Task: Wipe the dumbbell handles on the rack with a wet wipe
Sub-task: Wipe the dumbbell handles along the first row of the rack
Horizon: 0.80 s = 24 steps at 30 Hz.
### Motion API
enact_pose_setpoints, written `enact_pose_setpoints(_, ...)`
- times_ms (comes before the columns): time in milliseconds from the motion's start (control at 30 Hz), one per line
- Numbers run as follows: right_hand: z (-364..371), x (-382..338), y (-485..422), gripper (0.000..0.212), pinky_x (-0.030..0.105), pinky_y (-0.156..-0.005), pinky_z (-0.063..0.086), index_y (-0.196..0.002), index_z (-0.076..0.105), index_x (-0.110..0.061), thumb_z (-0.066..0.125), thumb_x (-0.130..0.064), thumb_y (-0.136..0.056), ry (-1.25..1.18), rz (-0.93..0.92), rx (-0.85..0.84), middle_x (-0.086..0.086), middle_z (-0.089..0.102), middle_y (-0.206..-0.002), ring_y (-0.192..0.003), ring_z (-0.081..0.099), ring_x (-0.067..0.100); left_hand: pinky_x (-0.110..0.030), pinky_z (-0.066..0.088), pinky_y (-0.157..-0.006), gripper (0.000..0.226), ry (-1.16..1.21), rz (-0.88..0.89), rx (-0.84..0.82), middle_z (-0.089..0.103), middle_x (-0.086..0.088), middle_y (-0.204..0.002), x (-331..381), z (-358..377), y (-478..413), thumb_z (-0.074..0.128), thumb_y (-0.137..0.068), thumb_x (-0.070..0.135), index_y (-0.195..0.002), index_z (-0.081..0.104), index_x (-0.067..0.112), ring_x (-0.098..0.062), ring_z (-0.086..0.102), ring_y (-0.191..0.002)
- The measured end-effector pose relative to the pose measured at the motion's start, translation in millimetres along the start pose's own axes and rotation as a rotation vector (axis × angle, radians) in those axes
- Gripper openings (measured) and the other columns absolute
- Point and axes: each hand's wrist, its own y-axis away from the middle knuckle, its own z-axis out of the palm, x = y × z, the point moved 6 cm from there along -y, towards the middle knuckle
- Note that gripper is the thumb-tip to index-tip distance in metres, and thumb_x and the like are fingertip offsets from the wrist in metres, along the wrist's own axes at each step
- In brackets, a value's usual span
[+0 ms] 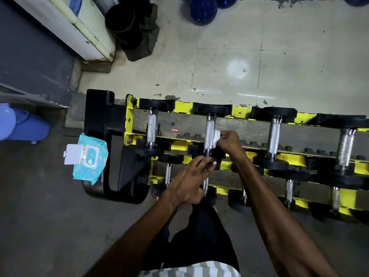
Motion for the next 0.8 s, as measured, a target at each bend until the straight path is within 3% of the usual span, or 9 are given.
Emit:
enact_pose_setpoints(67,-6,-9,-9,0.030,0.024,-0.060,0.045,-0.087,0.064,-0.018,0.057,0.010,-0.079,-0.181,0.079,0.072,-0.003,0.060,-0.071,-0.063,0.056,0.013,-0.035,0.048,-0.103,0.100,-0.002,0.001,0.002,0.031,-0.010,-0.151,-1,0,0,0.069,-0.064,0.031,-0.155,0.035,0.008,-0.027,0.027,-0.141)
enact_pose_setpoints(167,1,-19,-18,0.025,0.023,-0.047,0.031,-0.079,0.063,-0.014,0.048,0.005,-0.083,-0.323,0.153,-0.048,-0.001,0.050,-0.058,-0.050,0.042,0.012,-0.034,0.045,-0.107,0.100,-0.001,0.003,-0.011,0.029,-0.009,-0.153,-1,0,-1,0.068,-0.066,0.031,-0.157,0.032,0.009,-0.026,0.025,-0.142)
enact_pose_setpoints(267,12,-15,-21,0.027,0.020,-0.040,0.022,-0.079,0.053,-0.012,0.035,0.006,-0.087,-0.438,0.248,-0.199,0.000,0.034,-0.059,-0.042,0.028,0.008,-0.034,0.043,-0.108,0.100,0.001,-0.004,-0.020,0.027,-0.008,-0.154,-2,0,0,0.068,-0.068,0.032,-0.158,0.030,0.010,-0.026,0.023,-0.144)
enact_pose_setpoints(400,11,-20,-27,0.034,0.018,-0.038,0.020,-0.081,0.049,-0.015,0.028,0.011,-0.086,-0.529,0.228,-0.236,-0.004,0.032,-0.056,-0.039,0.027,0.006,-0.034,0.044,-0.108,0.099,0.020,0.001,-0.016,0.029,-0.008,-0.154,-2,-1,0,0.069,-0.067,0.030,-0.157,0.032,0.009,-0.025,0.024,-0.143)
enact_pose_setpoints(467,7,-22,-30,0.033,0.019,-0.040,0.025,-0.077,0.051,-0.015,0.032,0.010,-0.085,-0.556,0.221,-0.122,-0.006,0.038,-0.048,-0.045,0.032,0.010,-0.033,0.044,-0.107,0.099,0.020,0.005,-0.017,0.029,-0.008,-0.153,-2,-2,0,0.069,-0.068,0.029,-0.157,0.031,0.009,-0.025,0.024,-0.143)
enact_pose_setpoints(567,4,-22,-21,0.030,0.024,-0.049,0.038,-0.069,0.060,-0.015,0.047,0.006,-0.085,-0.461,0.136,0.113,0.001,0.054,-0.058,-0.052,0.045,0.013,-0.033,0.044,-0.107,0.098,0.031,0.006,-0.020,0.028,-0.008,-0.154,-2,-2,0,0.069,-0.069,0.029,-0.158,0.031,0.009,-0.025,0.024,-0.144)
enact_pose_setpoints(667,0,-17,0,0.013,0.021,-0.071,0.049,-0.089,0.073,-0.014,0.064,-0.006,-0.084,-0.449,-0.021,0.347,-0.003,0.068,-0.081,-0.072,0.060,0.008,-0.032,0.046,-0.105,0.095,0.051,0.005,-0.011,0.031,-0.008,-0.152,-2,-3,0,0.068,-0.065,0.028,-0.153,0.038,0.008,-0.026,0.028,-0.142)
enact_pose_setpoints(800,-7,-41,36,0.015,0.025,-0.077,0.054,-0.100,0.073,-0.011,0.064,-0.010,-0.087,-0.151,-0.451,0.533,0.000,0.070,-0.098,-0.089,0.065,0.013,-0.031,0.042,-0.109,0.087,0.042,0.013,0.026,0.039,-0.011,-0.151,-1,-5,1,0.071,-0.058,0.029,-0.142,0.055,0.009,-0.026,0.031,-0.139)
